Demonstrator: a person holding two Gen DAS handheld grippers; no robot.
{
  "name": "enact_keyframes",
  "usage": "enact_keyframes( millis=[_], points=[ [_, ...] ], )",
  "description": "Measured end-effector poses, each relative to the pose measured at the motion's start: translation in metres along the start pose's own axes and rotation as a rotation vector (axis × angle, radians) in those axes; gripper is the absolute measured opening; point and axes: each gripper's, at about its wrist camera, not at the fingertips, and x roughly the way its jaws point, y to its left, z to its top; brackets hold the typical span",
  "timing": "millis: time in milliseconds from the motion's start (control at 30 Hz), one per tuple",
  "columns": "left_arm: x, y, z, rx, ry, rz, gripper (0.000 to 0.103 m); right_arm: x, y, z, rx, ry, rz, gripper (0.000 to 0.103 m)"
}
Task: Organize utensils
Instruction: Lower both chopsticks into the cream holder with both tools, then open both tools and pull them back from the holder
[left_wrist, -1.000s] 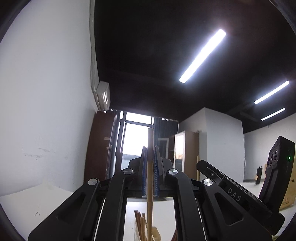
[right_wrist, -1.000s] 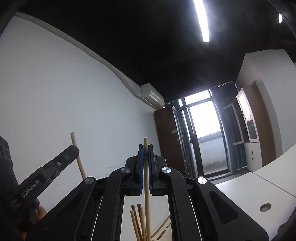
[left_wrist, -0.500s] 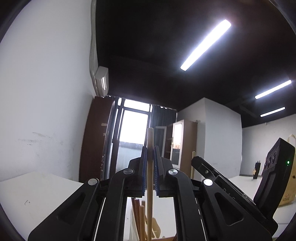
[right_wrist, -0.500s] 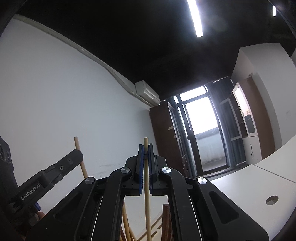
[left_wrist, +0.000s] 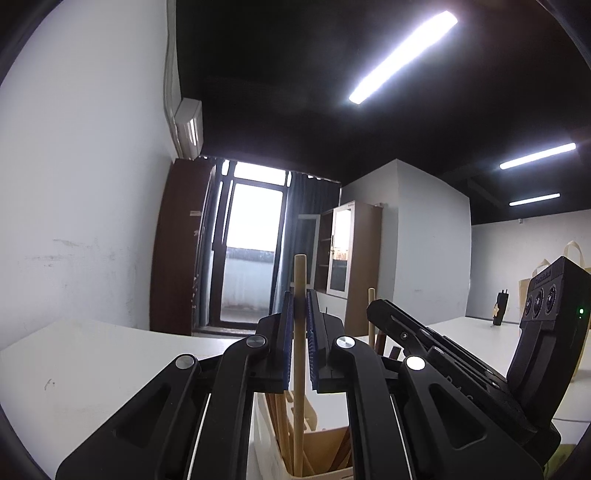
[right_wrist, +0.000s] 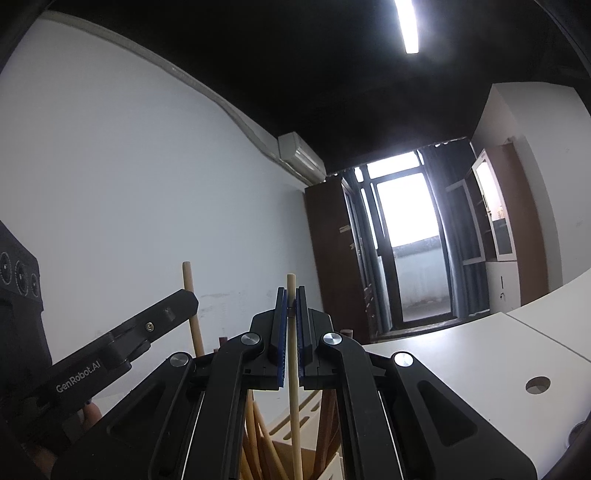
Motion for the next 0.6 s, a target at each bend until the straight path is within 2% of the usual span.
enact_keyframes(
  millis=[600],
  points=[
    [-0.004, 0.006, -0.007, 0.021, 0.104, -0.031, 0.007, -0.012, 0.003, -0.010, -0.006, 0.101, -0.042, 0.006]
  ],
)
